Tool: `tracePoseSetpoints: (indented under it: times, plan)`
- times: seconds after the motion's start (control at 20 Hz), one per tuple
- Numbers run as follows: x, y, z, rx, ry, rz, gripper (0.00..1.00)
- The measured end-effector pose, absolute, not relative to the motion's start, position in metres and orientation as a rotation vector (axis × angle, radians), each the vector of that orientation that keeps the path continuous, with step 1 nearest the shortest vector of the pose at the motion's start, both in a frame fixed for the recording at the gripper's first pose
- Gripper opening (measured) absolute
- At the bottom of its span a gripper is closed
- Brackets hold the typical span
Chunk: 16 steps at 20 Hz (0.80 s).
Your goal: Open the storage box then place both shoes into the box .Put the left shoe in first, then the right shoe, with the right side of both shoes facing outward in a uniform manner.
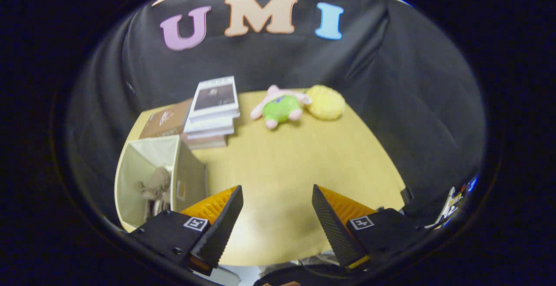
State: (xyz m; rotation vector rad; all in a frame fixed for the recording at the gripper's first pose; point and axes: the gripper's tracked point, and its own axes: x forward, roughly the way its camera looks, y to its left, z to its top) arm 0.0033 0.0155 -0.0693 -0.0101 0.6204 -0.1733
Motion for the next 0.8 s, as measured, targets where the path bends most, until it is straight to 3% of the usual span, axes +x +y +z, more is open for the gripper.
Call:
tracePoseSetpoints:
  times: [0.45, 0.8]
  plan:
    - [0.027, -0.007, 0.032, 0.032, 0.048, -0.049, 1.00]
    - [0.006, 0.001, 0.050, 0.076, -0.107, 0.040, 1.00]
